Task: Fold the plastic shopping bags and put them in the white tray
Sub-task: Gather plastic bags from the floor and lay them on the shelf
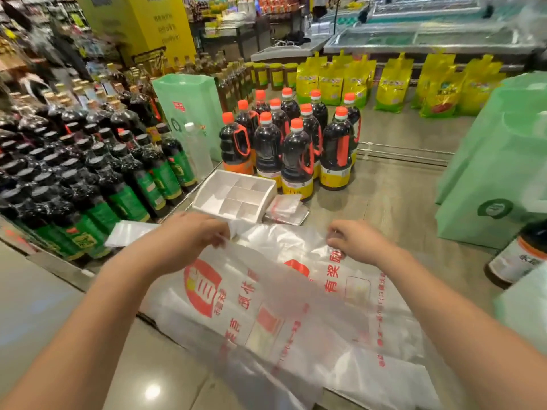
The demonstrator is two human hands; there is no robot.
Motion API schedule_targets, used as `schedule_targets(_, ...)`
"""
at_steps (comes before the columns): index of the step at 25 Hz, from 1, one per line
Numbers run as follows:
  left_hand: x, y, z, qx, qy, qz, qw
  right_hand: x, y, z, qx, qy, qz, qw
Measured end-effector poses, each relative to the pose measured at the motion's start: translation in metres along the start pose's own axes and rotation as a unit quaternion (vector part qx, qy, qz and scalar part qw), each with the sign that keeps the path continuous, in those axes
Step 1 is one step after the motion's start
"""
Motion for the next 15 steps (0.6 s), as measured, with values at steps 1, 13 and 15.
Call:
schedule_targets(1, 0.004, -0.008, 0.007, 0.005, 0.018, 0.009, 1.000, 0.007, -0.007, 0.001, 0.008, -0.004, 0.003, 1.000)
schedule_targets(13, 0.057, -0.086, -0.006, 0.083, 0.208, 0.006, 0.975, 0.011, -0.022, 0.034, 0.038, -0.223, 0.099, 0.969)
schedule_targets(15, 0.060, -0.092, -0.021, 0.091, 0.217, -0.020, 0.972, 0.004, -0.019, 0.039, 0.025, -0.213, 0.110, 0.971)
Point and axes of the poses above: each hand's wrist, its own y-axis away from the middle knuckle, its own x-axis out of the palm, z = x × y, the point moved 8 cm from there along -y, towards the middle knuckle, and after that the axes turned 8 degrees about -z, right-handed, at the moved point
